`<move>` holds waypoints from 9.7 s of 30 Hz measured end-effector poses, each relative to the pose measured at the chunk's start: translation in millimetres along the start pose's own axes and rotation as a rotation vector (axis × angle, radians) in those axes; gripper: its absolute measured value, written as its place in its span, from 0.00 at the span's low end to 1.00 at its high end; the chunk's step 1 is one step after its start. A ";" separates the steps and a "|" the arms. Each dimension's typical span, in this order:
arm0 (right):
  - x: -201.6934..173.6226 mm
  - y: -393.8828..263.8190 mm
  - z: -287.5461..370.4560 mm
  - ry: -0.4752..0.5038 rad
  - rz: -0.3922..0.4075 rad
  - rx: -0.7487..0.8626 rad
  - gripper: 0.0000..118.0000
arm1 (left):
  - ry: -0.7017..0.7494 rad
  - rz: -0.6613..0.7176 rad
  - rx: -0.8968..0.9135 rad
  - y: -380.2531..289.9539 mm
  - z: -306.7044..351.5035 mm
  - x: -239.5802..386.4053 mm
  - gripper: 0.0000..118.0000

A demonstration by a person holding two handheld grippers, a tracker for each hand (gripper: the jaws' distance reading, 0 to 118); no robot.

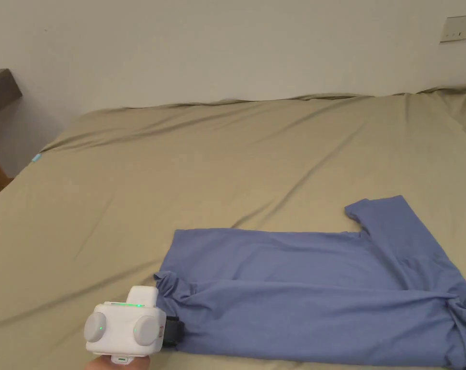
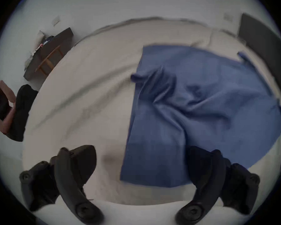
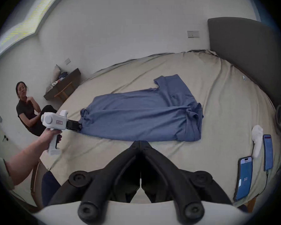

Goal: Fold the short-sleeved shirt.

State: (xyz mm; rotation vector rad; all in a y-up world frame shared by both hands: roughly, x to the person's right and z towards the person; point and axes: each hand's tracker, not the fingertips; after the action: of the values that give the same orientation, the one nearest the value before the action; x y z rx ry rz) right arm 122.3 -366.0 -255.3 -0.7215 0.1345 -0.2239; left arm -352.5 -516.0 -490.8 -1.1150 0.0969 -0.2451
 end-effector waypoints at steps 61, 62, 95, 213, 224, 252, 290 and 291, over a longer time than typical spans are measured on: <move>54.0 71.6 1.0 0.038 -0.203 0.086 0.01 | -0.337 0.180 0.293 -53.3 184.2 -16.4 0.00; 42.3 66.7 -5.3 0.000 -0.139 0.103 0.01 | -0.353 0.171 0.306 -53.0 182.2 -6.1 0.00; 139.2 111.1 -153.6 -0.130 0.138 -0.315 0.51 | -0.415 0.230 0.272 85.6 94.4 -45.9 0.01; 0.8 39.0 49.5 -0.011 0.063 -0.005 0.02 | -0.542 0.580 0.096 -98.2 128.4 -212.4 0.04; 2.2 29.7 31.5 0.064 -0.006 -0.056 0.02 | -0.915 0.545 0.060 -55.6 176.7 -12.4 0.04; -0.5 15.7 37.0 0.158 -0.023 -0.104 0.02 | -0.498 -0.001 0.135 -120.2 122.1 166.2 0.00; -19.5 26.7 30.3 0.011 0.085 -0.087 0.02 | -0.517 0.237 0.107 -117.0 101.9 -18.4 0.09; -19.2 27.0 31.5 0.001 0.087 -0.082 0.02 | -0.552 0.280 0.096 -117.7 102.0 -26.2 0.08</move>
State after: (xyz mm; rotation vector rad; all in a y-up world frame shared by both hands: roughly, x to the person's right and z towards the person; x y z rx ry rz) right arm 114.2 -321.5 -249.0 -0.7957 0.1763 -0.1360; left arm -374.8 -469.3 -341.5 -1.0258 -0.2465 0.3083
